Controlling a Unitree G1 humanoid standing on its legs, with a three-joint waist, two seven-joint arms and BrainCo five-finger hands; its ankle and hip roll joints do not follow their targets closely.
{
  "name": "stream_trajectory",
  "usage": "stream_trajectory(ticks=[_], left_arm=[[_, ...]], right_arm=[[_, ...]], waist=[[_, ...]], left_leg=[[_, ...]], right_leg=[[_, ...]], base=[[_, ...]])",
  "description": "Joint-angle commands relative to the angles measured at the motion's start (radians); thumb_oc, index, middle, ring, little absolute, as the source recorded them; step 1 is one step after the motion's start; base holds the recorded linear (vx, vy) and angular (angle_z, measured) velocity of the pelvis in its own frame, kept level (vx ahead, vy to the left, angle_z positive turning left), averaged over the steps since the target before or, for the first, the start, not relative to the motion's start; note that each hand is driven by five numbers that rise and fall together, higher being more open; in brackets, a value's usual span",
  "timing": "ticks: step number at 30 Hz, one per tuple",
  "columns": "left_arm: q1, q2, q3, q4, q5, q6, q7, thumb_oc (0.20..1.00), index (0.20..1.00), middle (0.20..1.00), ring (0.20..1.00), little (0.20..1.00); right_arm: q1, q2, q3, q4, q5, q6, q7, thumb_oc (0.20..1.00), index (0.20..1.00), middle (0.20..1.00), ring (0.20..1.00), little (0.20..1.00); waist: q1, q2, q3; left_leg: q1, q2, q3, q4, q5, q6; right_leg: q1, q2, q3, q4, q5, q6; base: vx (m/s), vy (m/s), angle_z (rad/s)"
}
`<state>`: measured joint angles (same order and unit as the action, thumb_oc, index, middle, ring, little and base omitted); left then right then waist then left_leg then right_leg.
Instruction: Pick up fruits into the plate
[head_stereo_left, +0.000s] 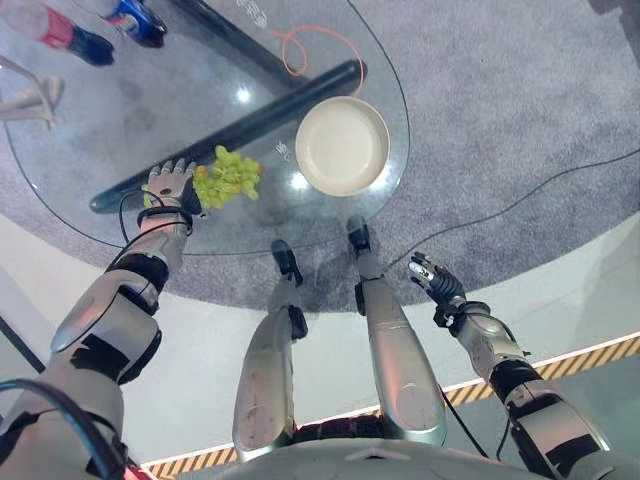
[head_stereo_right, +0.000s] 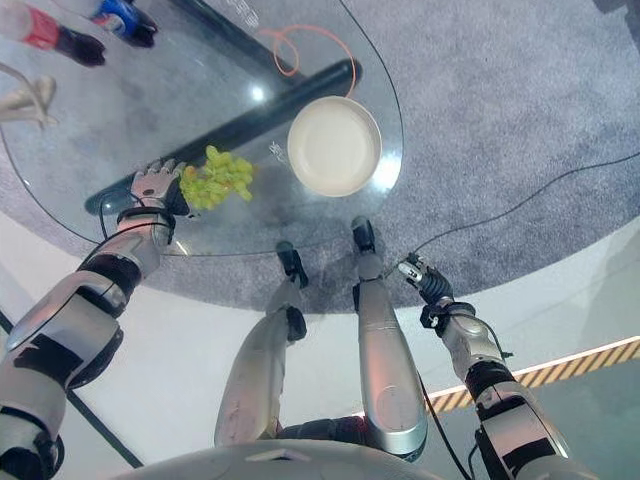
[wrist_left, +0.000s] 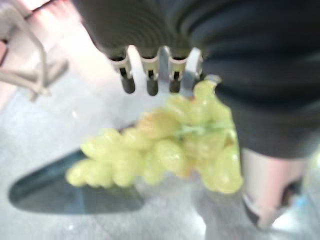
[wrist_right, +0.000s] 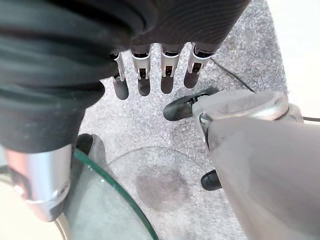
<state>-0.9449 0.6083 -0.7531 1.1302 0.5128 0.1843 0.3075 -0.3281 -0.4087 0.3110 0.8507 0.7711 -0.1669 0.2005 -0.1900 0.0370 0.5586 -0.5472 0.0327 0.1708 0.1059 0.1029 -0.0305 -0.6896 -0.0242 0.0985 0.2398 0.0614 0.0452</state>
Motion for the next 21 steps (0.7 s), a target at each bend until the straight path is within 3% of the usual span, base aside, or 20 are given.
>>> stream_trajectory(ticks=[1,6,8,9,11,12,13,14,21], left_arm=[[-0.007,0.005,-0.001,0.069,0.028,0.021,-0.033,1.000,1.000,1.000,1.000,1.000],[-0.017,-0.027,-0.033,0.104,0.044,0.058,-0.032,1.000,1.000,1.000,1.000,1.000],[-0.015,-0.033,-0.033,0.118,0.056,0.141,0.047,1.000,1.000,1.000,1.000,1.000],[-0.016,-0.034,-0.032,0.122,0.057,0.145,0.053,1.000,1.000,1.000,1.000,1.000],[-0.023,-0.037,-0.017,0.158,0.038,0.221,0.162,1.000,1.000,1.000,1.000,1.000],[-0.029,-0.036,-0.010,0.165,0.042,0.224,0.169,0.639,0.639,0.639,0.639,0.639],[-0.030,-0.036,-0.008,0.167,0.041,0.223,0.173,0.341,0.341,0.341,0.341,0.341],[-0.038,-0.035,0.005,0.176,0.050,0.214,0.194,0.200,0.200,0.200,0.200,0.200],[-0.054,-0.027,0.011,0.154,0.074,0.200,0.197,0.200,0.200,0.200,0.200,0.200]], right_arm=[[0.039,0.024,0.022,-0.053,0.042,-0.026,-0.003,1.000,1.000,1.000,1.000,1.000],[0.022,0.032,0.024,-0.080,0.105,-0.032,0.006,1.000,1.000,1.000,1.000,1.000],[0.018,0.038,0.027,-0.092,0.146,-0.036,0.021,1.000,1.000,1.000,1.000,1.000],[0.018,0.040,0.028,-0.093,0.148,-0.037,0.023,1.000,1.000,1.000,1.000,1.000],[0.012,0.052,0.031,-0.091,0.189,-0.045,0.049,1.000,1.000,1.000,1.000,1.000],[0.013,0.056,0.032,-0.092,0.199,-0.047,0.053,1.000,1.000,1.000,1.000,1.000],[0.013,0.057,0.033,-0.093,0.202,-0.048,0.055,1.000,1.000,1.000,1.000,1.000],[0.015,0.061,0.032,-0.099,0.222,-0.045,0.066,1.000,1.000,1.000,1.000,1.000],[0.012,0.073,0.032,-0.109,0.236,-0.038,0.063,1.000,1.000,1.000,1.000,1.000]], waist=[[-0.006,-0.050,-0.039],[-0.012,-0.065,-0.039],[-0.012,-0.072,-0.039],[-0.013,-0.073,-0.039],[-0.016,-0.084,-0.039],[-0.016,-0.086,-0.039],[-0.016,-0.086,-0.039],[-0.017,-0.092,-0.039],[-0.013,-0.097,-0.039]], left_leg=[[-0.096,-0.041,-0.109,0.171,-0.131,0.008],[-0.155,-0.044,-0.113,0.192,-0.132,0.006],[-0.175,-0.043,-0.114,0.195,-0.130,0.005],[-0.177,-0.043,-0.114,0.196,-0.130,0.004],[-0.194,-0.045,-0.120,0.201,-0.133,0.001],[-0.198,-0.047,-0.122,0.202,-0.133,0.002],[-0.199,-0.047,-0.122,0.203,-0.134,0.002],[-0.206,-0.048,-0.125,0.205,-0.135,0.000],[-0.202,-0.051,-0.134,0.186,-0.132,-0.001]], right_leg=[[-0.055,0.067,-0.008,0.098,-0.068,-0.002],[-0.113,0.076,-0.011,0.112,-0.061,-0.002],[-0.132,0.080,-0.014,0.117,-0.059,-0.002],[-0.133,0.080,-0.014,0.116,-0.058,-0.002],[-0.147,0.081,-0.013,0.111,-0.054,-0.002],[-0.151,0.082,-0.013,0.111,-0.053,-0.002],[-0.152,0.083,-0.013,0.111,-0.052,-0.002],[-0.157,0.083,-0.016,0.107,-0.049,-0.002],[-0.156,0.085,-0.021,0.091,-0.039,-0.001]], base=[[-0.05,-0.054,0.02],[-0.04,-0.048,0.02],[-0.04,-0.040,0.01],[-0.04,-0.027,-0.03],[-0.04,-0.029,-0.03],[0.00,0.000,0.00],[-0.03,-0.041,-0.02],[-0.03,-0.041,-0.02],[-0.02,-0.030,0.01]])
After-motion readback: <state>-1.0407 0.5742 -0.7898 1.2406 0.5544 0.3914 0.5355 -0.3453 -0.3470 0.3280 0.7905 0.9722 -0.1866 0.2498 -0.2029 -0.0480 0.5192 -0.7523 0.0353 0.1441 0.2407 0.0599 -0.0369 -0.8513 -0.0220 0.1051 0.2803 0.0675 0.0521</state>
